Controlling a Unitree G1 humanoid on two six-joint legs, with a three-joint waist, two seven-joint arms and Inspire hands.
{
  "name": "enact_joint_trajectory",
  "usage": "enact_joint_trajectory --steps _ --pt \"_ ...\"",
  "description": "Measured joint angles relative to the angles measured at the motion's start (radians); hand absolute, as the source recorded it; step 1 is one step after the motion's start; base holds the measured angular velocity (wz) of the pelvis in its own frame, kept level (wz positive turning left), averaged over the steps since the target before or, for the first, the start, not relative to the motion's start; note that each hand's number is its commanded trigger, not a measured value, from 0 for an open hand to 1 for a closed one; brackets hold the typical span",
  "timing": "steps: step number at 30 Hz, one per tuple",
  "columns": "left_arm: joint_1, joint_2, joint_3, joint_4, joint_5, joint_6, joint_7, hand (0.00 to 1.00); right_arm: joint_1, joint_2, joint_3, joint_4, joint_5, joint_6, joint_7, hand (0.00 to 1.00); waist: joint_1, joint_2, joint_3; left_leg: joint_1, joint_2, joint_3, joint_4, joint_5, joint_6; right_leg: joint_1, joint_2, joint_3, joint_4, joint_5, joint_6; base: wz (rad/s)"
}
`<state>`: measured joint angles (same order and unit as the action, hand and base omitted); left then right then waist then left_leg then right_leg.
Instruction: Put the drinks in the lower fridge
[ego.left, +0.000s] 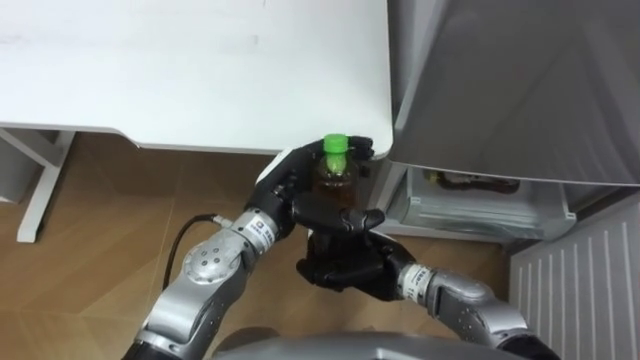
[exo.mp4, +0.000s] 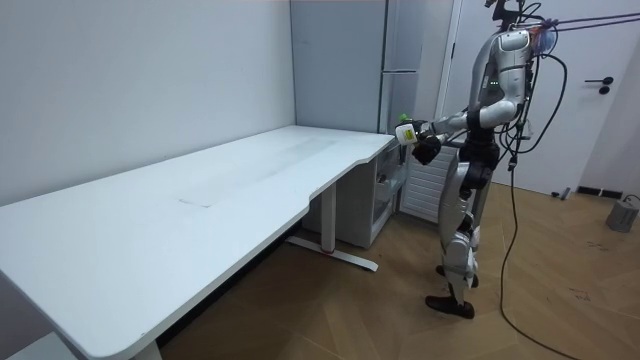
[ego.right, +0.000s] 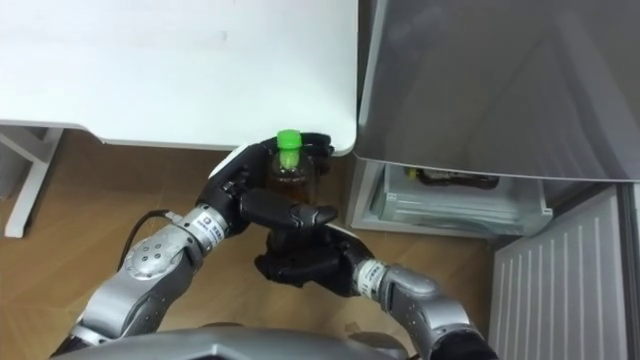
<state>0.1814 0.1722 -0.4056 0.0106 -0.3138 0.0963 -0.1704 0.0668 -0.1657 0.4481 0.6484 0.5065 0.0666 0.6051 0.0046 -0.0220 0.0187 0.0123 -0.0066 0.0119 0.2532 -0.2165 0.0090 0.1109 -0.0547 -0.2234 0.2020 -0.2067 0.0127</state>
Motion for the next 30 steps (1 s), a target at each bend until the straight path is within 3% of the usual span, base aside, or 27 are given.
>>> enact_joint_trajectory --steps 3,22,28,30 --pt "-0.001 0.000 -0.001 0.000 0.000 -0.015 0.000 0.00 0.001 -0.006 0.000 0.008 0.000 0.000 -0.005 1.00 0.000 -0.001 0.0003 -0.002 0.000 0.000 0.000 0.000 0.000 -0.006 0.000 0.000 0.000 0.000 0.000 0.00" --pt "-0.009 0.008 0.000 -0.013 0.027 -0.015 -0.001 0.00 0.001 -0.006 -0.002 0.031 -0.001 0.000 -0.023 1.00 0.000 -0.007 0.0019 -0.012 0.001 0.002 0.018 0.000 0.000 -0.012 0.000 0.000 0.002 0.000 0.000 0.00" --pt "-0.009 0.028 0.002 -0.100 0.201 -0.015 0.005 0.00 0.000 -0.007 -0.004 0.050 -0.008 -0.010 -0.023 1.00 0.007 -0.005 0.0026 -0.015 0.005 0.010 0.022 0.000 0.000 -0.015 0.002 0.004 0.002 0.002 -0.001 -0.02" --pt "-0.010 0.034 0.017 -0.181 0.207 -0.052 0.008 0.00 0.001 -0.010 0.002 0.051 -0.010 -0.010 -0.024 1.00 0.008 -0.002 0.0037 -0.016 0.006 0.011 0.020 0.000 0.000 -0.015 0.003 0.004 0.002 0.003 -0.001 0.00"
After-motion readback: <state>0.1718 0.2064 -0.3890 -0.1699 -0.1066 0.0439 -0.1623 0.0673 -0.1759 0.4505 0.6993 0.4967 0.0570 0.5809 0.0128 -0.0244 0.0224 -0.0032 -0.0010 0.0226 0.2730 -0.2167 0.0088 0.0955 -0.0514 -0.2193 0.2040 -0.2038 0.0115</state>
